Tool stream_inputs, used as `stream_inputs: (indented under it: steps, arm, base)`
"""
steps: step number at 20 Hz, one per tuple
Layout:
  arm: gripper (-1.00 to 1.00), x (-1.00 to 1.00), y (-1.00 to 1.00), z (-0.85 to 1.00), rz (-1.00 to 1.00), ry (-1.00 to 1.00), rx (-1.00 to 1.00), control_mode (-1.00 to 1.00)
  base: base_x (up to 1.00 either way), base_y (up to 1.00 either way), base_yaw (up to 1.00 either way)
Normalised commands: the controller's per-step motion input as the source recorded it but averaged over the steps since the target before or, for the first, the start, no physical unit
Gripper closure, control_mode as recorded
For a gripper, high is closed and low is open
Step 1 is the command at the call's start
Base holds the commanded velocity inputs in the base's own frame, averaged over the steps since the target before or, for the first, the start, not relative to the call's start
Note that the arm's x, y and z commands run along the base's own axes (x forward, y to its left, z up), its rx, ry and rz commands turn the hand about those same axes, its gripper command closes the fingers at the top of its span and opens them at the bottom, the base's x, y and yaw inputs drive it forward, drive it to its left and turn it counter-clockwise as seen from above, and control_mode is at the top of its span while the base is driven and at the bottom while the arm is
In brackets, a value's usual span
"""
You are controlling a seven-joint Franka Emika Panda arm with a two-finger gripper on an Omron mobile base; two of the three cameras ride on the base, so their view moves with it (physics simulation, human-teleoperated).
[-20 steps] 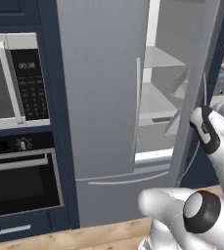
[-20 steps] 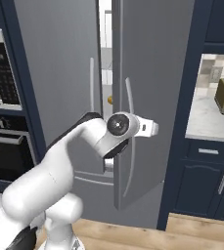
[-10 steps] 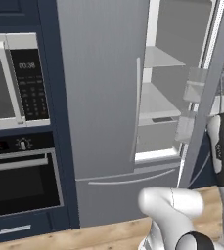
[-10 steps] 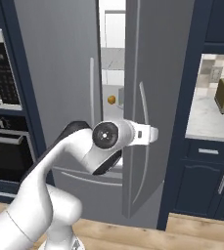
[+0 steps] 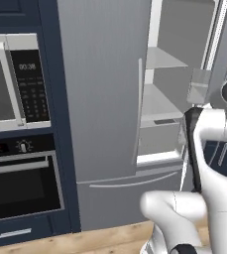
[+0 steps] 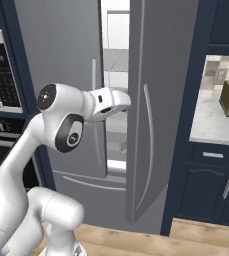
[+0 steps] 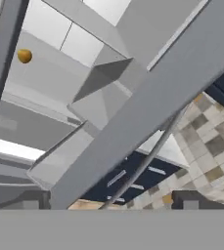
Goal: Retrieve the orange and apple from the fridge and place them into the bowl on the dining table.
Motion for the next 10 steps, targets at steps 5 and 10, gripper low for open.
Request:
stream_inputs:
  steps: [5,10]
  arm:
    - [-1.0,0.0,0.34,0.26,0.0,0.08,-0.47,-1.0]
    - [-1.0,0.02,0.31,0.28,0.0,0.24,-0.45,-1.0]
  base:
    - [0.0,0.0,0.0]
    - [0.0,0.0,0.0]
